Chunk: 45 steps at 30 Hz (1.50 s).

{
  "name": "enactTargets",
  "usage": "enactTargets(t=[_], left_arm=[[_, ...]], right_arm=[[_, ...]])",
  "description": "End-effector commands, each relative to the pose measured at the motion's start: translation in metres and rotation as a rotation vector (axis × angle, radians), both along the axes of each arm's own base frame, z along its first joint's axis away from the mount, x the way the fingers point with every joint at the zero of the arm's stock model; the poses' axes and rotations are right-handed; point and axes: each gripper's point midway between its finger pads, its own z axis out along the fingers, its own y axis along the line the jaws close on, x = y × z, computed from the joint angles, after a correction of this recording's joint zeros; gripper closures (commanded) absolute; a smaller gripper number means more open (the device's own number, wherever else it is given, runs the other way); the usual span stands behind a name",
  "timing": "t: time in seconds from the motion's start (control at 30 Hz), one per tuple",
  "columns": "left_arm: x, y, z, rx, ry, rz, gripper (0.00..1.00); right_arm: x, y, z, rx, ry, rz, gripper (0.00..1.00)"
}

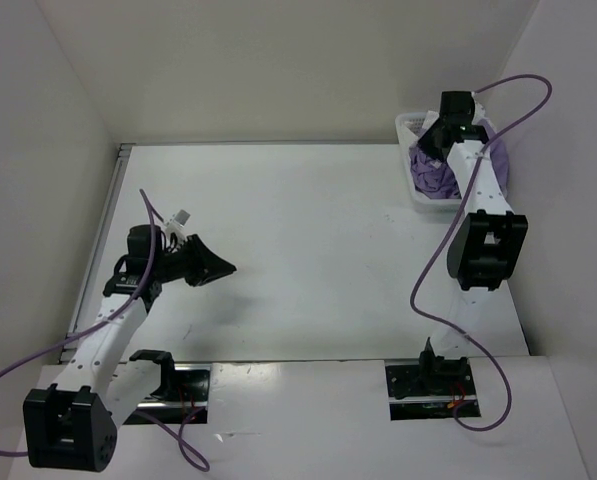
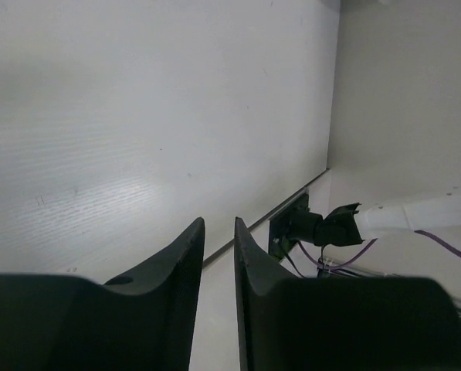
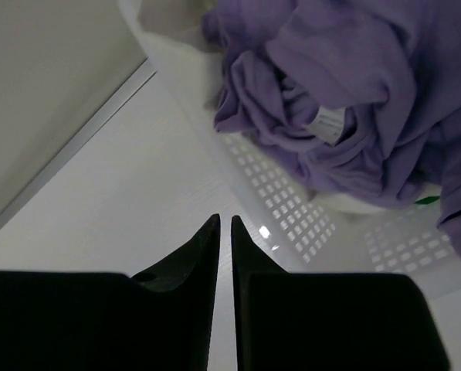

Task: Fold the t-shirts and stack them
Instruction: Grab crumpled tshirt from bin with the right arm

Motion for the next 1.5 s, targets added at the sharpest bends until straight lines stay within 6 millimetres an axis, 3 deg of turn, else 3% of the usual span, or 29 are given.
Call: enactTargets(t=[0.0, 0.03, 0.07, 0.13, 0.17, 0.27, 0.47, 0.6, 0.63, 0.73, 0.87, 0.93, 1.0, 1.03, 1.13, 1.23, 1.37, 1.4, 1.43, 1.47], left_arm=[[0.013, 0.002, 0.02, 0.048, -0.105, -0.021, 0.71], [0.016, 0.002, 0.022, 0.055, -0.114, -0.027, 0.71], [0.017, 0.002, 0.019, 0.055, -0.101, -0.027, 0.68], [0.02, 0.001, 0.022, 0.054, -0.113, -0.039, 0.58], [0.022, 0.001, 0.022, 0.054, -0.108, -0.04, 0.47], [0.027, 0.001, 0.021, 0.06, -0.092, -0.045, 0.33], [0.036, 0.001, 0.015, 0.061, -0.061, -0.046, 0.28], [0.038, 0.004, 0.01, 0.061, -0.041, -0.037, 0.27], [0.039, 0.004, 0.007, 0.061, -0.031, -0.038, 0.27], [0.041, 0.006, 0.004, 0.066, -0.027, -0.033, 0.26], [0.045, 0.007, 0.005, 0.059, -0.027, -0.032, 0.24], [0.045, 0.007, 0.006, 0.054, -0.02, -0.028, 0.24], [0.045, 0.007, 0.006, 0.054, -0.02, -0.028, 0.24], [0.047, 0.008, 0.006, 0.055, -0.023, -0.016, 0.24], [0.047, 0.008, 0.006, 0.05, -0.017, -0.012, 0.24], [0.052, 0.008, 0.014, 0.045, -0.041, -0.007, 0.24], [0.07, 0.007, 0.041, 0.021, -0.114, 0.012, 0.24], [0.072, 0.006, 0.047, 0.015, -0.122, 0.017, 0.24], [0.077, 0.006, 0.052, 0.014, -0.138, 0.017, 0.24], [0.081, 0.006, 0.064, 0.014, -0.168, 0.017, 0.24]], right_arm=[[0.019, -0.032, 0.014, -0.058, -0.038, -0.065, 0.84], [0.024, -0.035, -0.005, -0.072, 0.011, -0.065, 0.84], [0.032, -0.038, 0.006, -0.083, -0.014, -0.078, 0.81], [0.037, -0.041, -0.005, -0.102, 0.023, -0.071, 0.73], [0.045, -0.045, -0.01, -0.114, 0.029, -0.086, 0.7], [0.046, -0.064, -0.012, -0.144, 0.037, -0.141, 0.61], [0.041, -0.095, -0.015, -0.199, 0.044, -0.234, 0.51], [0.044, -0.101, -0.038, -0.237, 0.099, -0.231, 0.48], [0.044, -0.102, -0.053, -0.243, 0.136, -0.221, 0.47], [0.05, -0.112, -0.059, -0.265, 0.145, -0.242, 0.47], [0.064, -0.111, -0.061, -0.263, 0.124, -0.217, 0.47], [0.068, -0.112, -0.052, -0.264, 0.11, -0.218, 0.55], [0.071, -0.112, -0.064, -0.263, 0.136, -0.215, 0.67], [0.072, -0.112, -0.061, -0.263, 0.139, -0.214, 0.79], [0.074, -0.109, -0.045, -0.242, 0.103, -0.213, 0.92], [0.07, -0.102, -0.004, -0.245, 0.031, -0.212, 1.0], [0.055, -0.085, 0.047, -0.21, -0.049, -0.176, 1.0], [0.046, -0.082, 0.086, -0.206, -0.133, -0.174, 1.0], [0.041, -0.076, 0.082, -0.189, -0.121, -0.148, 1.0], [0.036, -0.067, 0.095, -0.18, -0.15, -0.126, 1.0]])
